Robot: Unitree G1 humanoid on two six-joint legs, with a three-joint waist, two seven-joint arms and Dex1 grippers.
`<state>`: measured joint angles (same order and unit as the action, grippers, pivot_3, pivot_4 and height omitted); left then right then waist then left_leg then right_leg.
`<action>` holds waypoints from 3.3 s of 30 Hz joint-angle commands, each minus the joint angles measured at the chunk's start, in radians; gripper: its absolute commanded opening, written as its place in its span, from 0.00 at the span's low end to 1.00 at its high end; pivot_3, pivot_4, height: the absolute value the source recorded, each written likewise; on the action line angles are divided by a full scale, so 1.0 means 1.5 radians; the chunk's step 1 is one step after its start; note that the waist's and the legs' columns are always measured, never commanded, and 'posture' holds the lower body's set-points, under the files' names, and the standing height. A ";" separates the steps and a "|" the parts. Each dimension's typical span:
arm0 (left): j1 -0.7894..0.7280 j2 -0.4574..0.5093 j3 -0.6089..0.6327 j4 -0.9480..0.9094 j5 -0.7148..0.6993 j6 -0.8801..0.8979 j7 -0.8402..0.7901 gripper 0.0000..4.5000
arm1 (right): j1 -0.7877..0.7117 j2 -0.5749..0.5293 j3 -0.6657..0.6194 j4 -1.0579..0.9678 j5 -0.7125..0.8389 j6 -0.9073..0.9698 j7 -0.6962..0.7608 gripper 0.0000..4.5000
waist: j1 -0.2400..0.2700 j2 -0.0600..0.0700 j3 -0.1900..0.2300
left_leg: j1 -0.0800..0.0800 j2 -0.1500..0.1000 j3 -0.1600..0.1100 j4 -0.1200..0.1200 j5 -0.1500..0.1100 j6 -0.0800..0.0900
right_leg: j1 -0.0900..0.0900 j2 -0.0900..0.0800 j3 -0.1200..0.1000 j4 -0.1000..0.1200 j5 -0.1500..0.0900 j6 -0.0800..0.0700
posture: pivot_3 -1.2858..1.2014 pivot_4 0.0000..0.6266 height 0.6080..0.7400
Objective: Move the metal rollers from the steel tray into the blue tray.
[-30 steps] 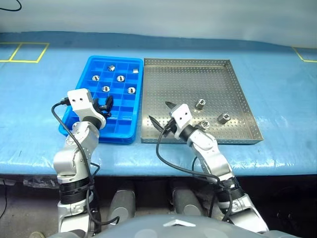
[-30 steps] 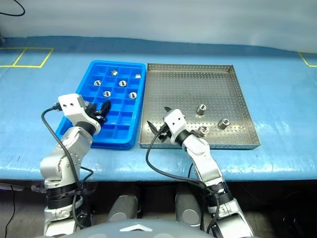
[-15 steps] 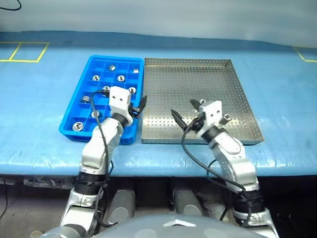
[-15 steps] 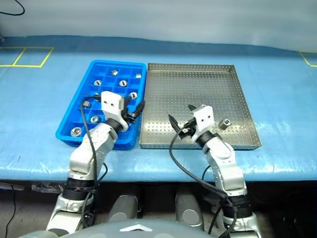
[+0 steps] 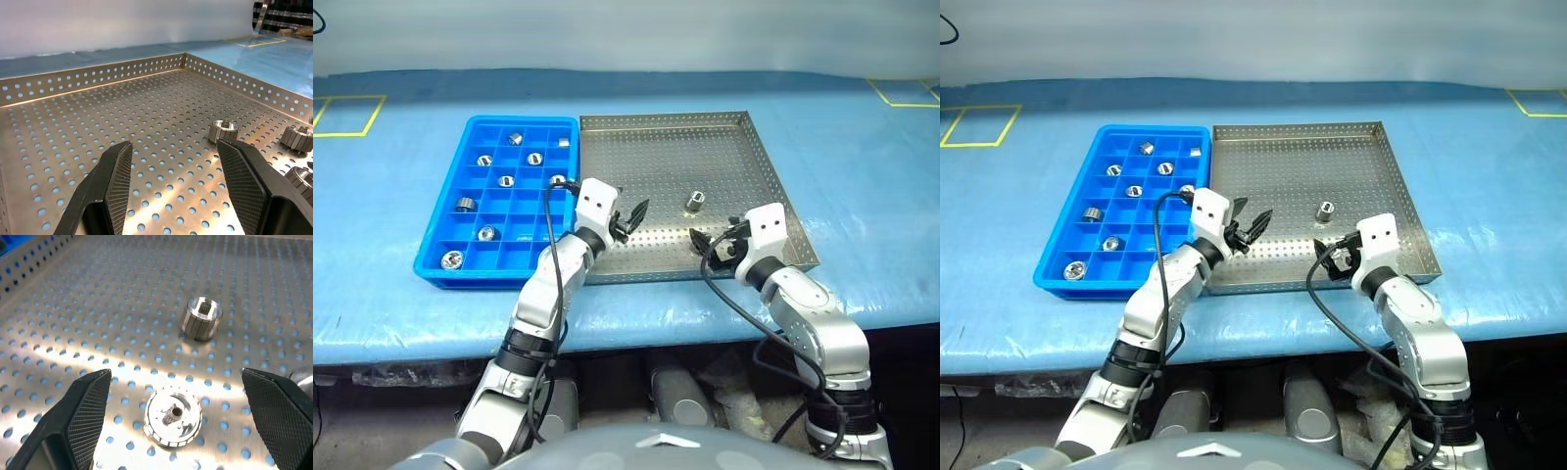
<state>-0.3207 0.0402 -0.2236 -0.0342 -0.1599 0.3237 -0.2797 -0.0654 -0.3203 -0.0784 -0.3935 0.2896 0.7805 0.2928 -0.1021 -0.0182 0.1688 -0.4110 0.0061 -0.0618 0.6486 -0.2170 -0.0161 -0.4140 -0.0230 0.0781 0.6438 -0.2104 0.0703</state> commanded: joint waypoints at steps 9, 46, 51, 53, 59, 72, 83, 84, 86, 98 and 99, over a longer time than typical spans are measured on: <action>0.083 0.021 -0.001 -0.135 0.023 -0.090 -0.011 0.67 | -0.136 -0.073 0.039 0.132 0.008 0.150 0.051 0.86 | 0.022 0.000 0.000 | 0.000 0.000 0.000 0.000 0.000 0.000 | 0.000 0.000 0.000 0.000 0.000 0.000 | 0.52 0.24 1.00; 0.295 0.028 0.156 -0.325 0.117 -0.033 0.180 0.67 | -0.453 0.189 0.138 0.461 -0.081 -0.290 0.068 0.38 | 0.117 0.001 0.001 | -0.001 0.000 -0.004 -0.002 0.000 0.000 | 0.000 0.000 -0.005 0.000 0.000 0.000 | 0.66 0.24 1.00; 0.303 0.022 0.148 -0.337 0.123 -0.036 0.182 0.67 | -0.486 0.230 0.129 0.551 -0.092 -0.355 0.061 0.38 | 0.136 0.001 0.001 | -0.001 0.000 -0.004 -0.003 0.000 0.000 | -0.001 0.000 -0.006 0.000 0.000 -0.002 | 0.67 0.24 1.00; 0.306 0.023 0.150 -0.340 0.126 -0.035 0.184 0.67 | -0.498 0.240 0.122 0.584 -0.095 -0.369 0.048 0.38 | 0.142 0.001 0.001 | -0.001 0.000 -0.004 -0.003 0.000 0.000 | -0.001 0.000 -0.006 0.000 0.000 -0.002 | 0.68 0.24 1.00; 0.316 0.028 0.162 -0.352 0.124 -0.033 0.185 0.67 | -0.539 0.272 0.104 0.692 -0.097 -0.404 0.034 0.38 | 0.153 0.001 0.001 | 0.000 0.000 -0.004 -0.005 0.000 -0.001 | -0.002 0.000 -0.006 0.000 0.000 -0.003 | 0.68 0.24 1.00; 0.344 0.027 0.175 -0.383 0.144 -0.037 0.199 0.67 | -0.606 0.305 0.104 0.892 -0.134 -0.496 0.024 0.46 | 0.177 0.001 0.001 | -0.001 0.001 -0.005 -0.015 0.003 -0.005 | -0.007 0.000 -0.007 0.000 0.000 -0.007 | 0.71 0.24 1.00; 0.321 0.023 0.161 -0.376 0.136 -0.060 0.195 0.67 | -0.542 0.252 0.065 0.798 -0.134 -0.550 0.009 0.88 | 0.201 0.001 0.001 | -0.001 0.001 -0.005 -0.015 0.003 -0.006 | -0.007 0.001 -0.007 0.000 0.000 -0.007 | 0.70 0.24 1.00; 0.315 0.021 0.156 -0.373 0.123 -0.065 0.185 0.67 | -0.523 0.237 0.061 0.766 -0.142 -0.544 -0.010 0.88 | 0.206 0.001 0.001 | -0.001 0.001 -0.005 -0.015 0.003 -0.006 | -0.007 0.001 -0.007 0.000 0.000 -0.007 | 0.69 0.24 1.00; 0.305 0.020 0.148 -0.369 0.101 -0.073 0.164 0.67 | -0.484 0.209 0.058 0.705 -0.157 -0.515 -0.040 0.88 | 0.210 0.001 0.001 | -0.002 0.001 -0.006 -0.014 0.003 -0.006 | -0.007 0.001 -0.007 0.000 0.000 -0.007 | 0.68 0.24 1.00; 0.254 0.060 0.098 -0.330 0.082 -0.076 0.072 0.67 | -0.273 0.078 0.016 0.399 -0.157 -0.309 -0.069 0.88 | 0.188 0.002 0.001 | -0.002 0.001 -0.005 -0.014 0.003 -0.006 | -0.007 0.001 -0.007 0.000 0.000 -0.007 | 0.64 0.24 1.00; 0.253 0.059 0.096 -0.326 0.081 -0.077 0.068 0.67 | -0.263 0.072 0.011 0.386 -0.156 -0.300 -0.072 0.88 | 0.184 0.002 0.001 | -0.002 0.001 -0.005 -0.014 0.003 -0.006 | -0.007 0.001 -0.006 0.000 0.000 -0.007 | 0.63 0.24 1.00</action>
<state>0.0671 0.1266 -0.0678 -0.5150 -0.0231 0.2314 -0.1648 -0.4631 -0.2027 -0.0410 0.2559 0.0462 0.3127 0.1920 0.1745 -0.0157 0.1697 -0.4136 0.0082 -0.0688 0.6286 -0.2120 -0.0245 -0.4237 -0.0217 0.0686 0.6437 -0.2102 0.0594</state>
